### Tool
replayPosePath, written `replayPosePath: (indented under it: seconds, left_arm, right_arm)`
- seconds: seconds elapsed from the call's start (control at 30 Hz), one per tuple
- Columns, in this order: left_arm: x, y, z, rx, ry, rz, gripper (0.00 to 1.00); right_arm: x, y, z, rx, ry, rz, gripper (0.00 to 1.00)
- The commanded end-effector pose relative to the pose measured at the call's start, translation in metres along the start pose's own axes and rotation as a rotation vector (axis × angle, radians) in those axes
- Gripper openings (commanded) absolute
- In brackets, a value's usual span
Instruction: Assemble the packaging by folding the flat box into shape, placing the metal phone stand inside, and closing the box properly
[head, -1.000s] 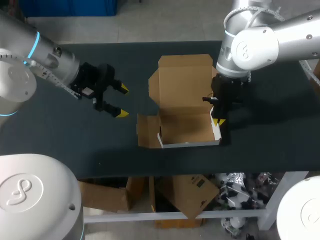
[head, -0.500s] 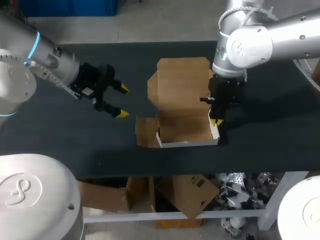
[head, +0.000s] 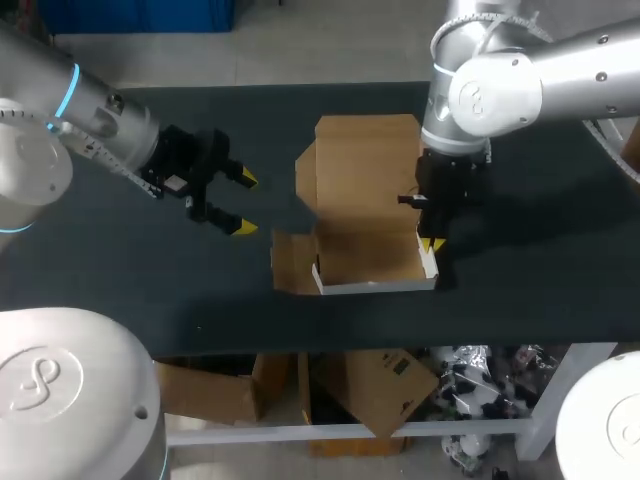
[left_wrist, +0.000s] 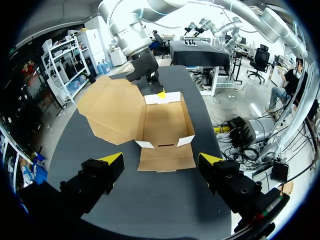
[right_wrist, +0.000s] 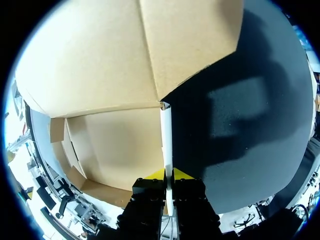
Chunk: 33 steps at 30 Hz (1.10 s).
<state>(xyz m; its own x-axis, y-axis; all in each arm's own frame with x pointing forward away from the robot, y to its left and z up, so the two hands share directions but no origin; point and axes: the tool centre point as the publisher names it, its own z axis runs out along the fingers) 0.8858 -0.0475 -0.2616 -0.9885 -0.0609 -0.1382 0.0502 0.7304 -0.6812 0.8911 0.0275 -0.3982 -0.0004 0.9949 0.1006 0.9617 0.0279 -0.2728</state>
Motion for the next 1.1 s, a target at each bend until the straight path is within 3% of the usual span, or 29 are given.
replayPosePath:
  seconds: [0.03, 0.2, 0.67, 1.1]
  left_arm:
    - [0.0000, -0.0004, -0.0009, -0.003, 0.002, 0.000, 1.00]
    - [0.0000, -0.0004, -0.0009, -0.003, 0.002, 0.000, 1.00]
    - [0.0000, -0.0004, -0.0009, -0.003, 0.002, 0.000, 1.00]
    - [0.0000, -0.0004, -0.0009, -0.003, 0.002, 0.000, 1.00]
  right_arm:
    - [0.0018, 0.0017, 0.0044, -0.001, -0.005, 0.002, 0.03]
    - [0.0017, 0.0017, 0.0049, -0.010, -0.008, 0.004, 0.14]
    - [0.0025, 0.0023, 0.0073, -0.037, -0.018, 0.006, 0.13]
    - [0.0021, -0.0016, 0.0105, -0.132, -0.035, 0.028, 0.13]
